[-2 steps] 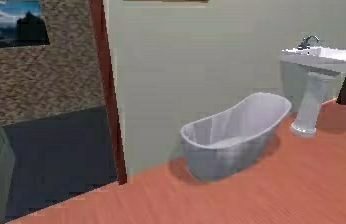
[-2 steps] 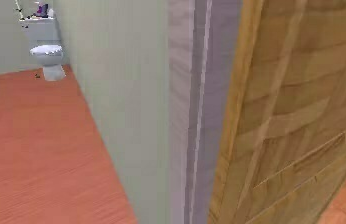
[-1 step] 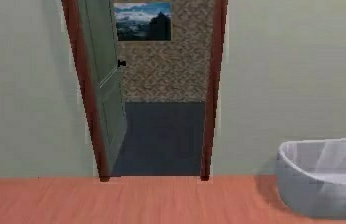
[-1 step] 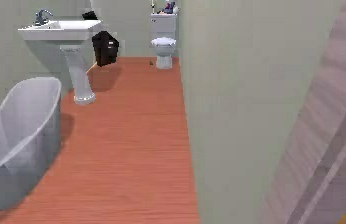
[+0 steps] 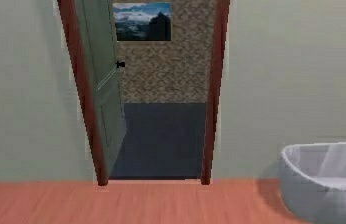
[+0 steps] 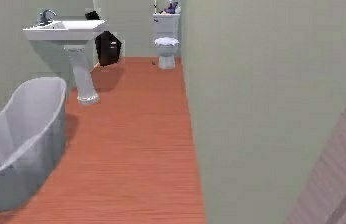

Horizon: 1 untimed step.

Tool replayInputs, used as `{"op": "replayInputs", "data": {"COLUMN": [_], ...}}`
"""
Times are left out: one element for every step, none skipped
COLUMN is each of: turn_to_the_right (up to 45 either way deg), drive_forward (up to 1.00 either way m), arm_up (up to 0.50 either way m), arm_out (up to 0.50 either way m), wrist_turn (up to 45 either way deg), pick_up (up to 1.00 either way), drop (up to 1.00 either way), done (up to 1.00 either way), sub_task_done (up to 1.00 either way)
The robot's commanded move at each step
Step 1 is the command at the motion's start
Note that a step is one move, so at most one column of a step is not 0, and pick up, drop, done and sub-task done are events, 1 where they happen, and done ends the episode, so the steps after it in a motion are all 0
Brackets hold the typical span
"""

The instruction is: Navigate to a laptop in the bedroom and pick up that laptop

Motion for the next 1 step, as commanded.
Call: {"op": "replayInputs", "data": {"turn_to_the_right": [-3.0], "drive_forward": [0.0], "arm_up": [0.0], "arm_out": [0.0], "wrist_turn": [0.0], "pick_up": [0.0], "drop": [0.0], "done": [0.0], "sub_task_done": [0.0]}}
